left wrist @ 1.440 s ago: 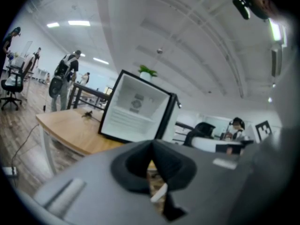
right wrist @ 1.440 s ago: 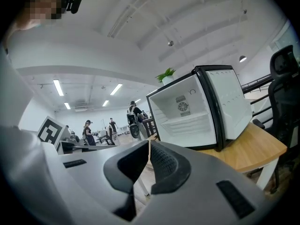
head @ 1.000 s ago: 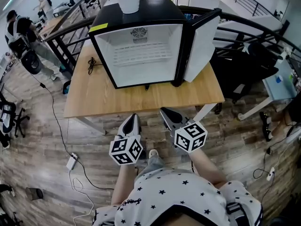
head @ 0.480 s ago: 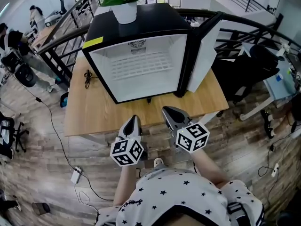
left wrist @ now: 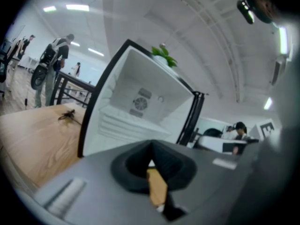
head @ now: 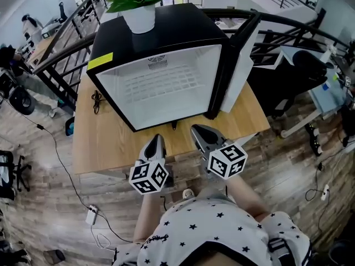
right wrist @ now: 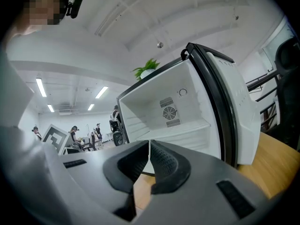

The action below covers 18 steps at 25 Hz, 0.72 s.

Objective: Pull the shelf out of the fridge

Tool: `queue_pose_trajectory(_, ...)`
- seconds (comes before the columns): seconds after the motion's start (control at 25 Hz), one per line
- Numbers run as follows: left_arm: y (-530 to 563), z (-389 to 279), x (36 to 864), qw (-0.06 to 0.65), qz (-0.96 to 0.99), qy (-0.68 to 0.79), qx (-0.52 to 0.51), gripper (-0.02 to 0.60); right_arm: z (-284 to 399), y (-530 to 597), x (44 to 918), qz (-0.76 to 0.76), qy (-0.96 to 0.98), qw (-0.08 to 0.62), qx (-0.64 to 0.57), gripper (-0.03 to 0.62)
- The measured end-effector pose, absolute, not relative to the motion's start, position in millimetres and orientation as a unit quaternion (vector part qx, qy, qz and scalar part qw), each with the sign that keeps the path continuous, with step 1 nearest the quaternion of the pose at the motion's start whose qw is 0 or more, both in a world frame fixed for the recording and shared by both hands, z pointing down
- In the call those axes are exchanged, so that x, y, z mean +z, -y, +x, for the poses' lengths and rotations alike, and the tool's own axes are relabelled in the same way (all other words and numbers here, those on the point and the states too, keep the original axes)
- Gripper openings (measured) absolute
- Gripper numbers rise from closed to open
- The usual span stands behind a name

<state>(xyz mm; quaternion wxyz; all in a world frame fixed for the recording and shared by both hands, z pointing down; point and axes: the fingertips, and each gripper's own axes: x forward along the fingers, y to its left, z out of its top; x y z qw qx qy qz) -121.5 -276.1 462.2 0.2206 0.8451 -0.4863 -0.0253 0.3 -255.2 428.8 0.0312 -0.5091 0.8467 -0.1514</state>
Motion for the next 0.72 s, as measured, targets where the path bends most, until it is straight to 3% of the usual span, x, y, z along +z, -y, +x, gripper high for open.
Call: queue_pose_trajectory(0.72,354.7,-101.4,475.4,0.341,0.794,0.477,-0.159,0.006,17.9,294.0,435.8,-0.477,-0.863,0.023,-0.161,0.023)
